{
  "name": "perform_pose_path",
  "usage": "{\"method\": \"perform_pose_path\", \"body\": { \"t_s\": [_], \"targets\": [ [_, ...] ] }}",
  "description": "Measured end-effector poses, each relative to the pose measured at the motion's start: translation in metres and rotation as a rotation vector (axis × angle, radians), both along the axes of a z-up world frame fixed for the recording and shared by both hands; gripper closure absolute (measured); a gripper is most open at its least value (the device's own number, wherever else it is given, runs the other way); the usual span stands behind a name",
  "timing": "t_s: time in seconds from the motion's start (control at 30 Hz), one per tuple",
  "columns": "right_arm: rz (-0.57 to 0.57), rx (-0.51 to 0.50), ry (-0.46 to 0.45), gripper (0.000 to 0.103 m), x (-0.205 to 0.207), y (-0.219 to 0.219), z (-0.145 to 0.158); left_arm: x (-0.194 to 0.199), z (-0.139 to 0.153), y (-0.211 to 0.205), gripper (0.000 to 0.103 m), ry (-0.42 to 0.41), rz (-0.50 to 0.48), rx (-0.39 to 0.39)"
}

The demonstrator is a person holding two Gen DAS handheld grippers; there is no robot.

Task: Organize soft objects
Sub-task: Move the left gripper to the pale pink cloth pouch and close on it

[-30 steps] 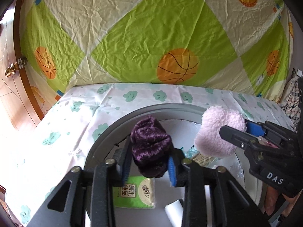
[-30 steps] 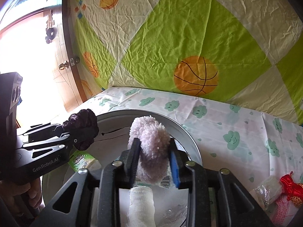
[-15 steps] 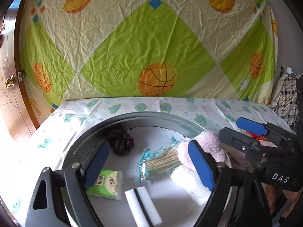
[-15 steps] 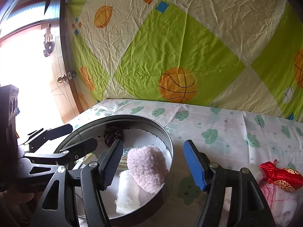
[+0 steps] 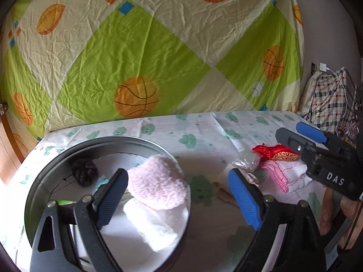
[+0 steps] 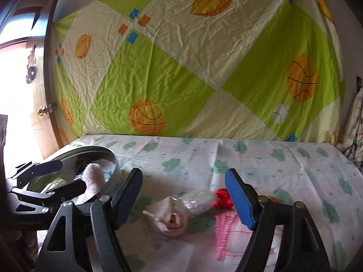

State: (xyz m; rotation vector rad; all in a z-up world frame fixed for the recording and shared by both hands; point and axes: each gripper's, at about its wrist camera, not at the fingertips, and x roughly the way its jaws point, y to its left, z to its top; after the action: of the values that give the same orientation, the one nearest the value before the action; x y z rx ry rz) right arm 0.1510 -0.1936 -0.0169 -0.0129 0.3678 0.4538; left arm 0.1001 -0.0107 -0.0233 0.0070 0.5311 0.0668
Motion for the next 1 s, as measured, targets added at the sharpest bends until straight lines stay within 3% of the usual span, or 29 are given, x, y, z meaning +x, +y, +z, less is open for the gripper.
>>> {"method": "perform_pose_path", "body": {
  "t_s": [0.23,0.43,1.0],
  "targets": [
    [-0.104,0.009,0.006,0.026,0.016,-0.044,0.0,0.024,-0.015,-0.058,0.012,0.048,-0.077,0.038],
    [-0.162,0.034,0.086,0.026,0.035,-0.069,-0.01,0.05,-0.03,-0.085,0.012,0.11,-0.134,0.034],
    [-0.209,0.009,0.13,0.026,0.045,-0.073,-0.016,0.094,-0.061,-0.092,0.015,0.289,-0.169,-0.038]
  ]
}}
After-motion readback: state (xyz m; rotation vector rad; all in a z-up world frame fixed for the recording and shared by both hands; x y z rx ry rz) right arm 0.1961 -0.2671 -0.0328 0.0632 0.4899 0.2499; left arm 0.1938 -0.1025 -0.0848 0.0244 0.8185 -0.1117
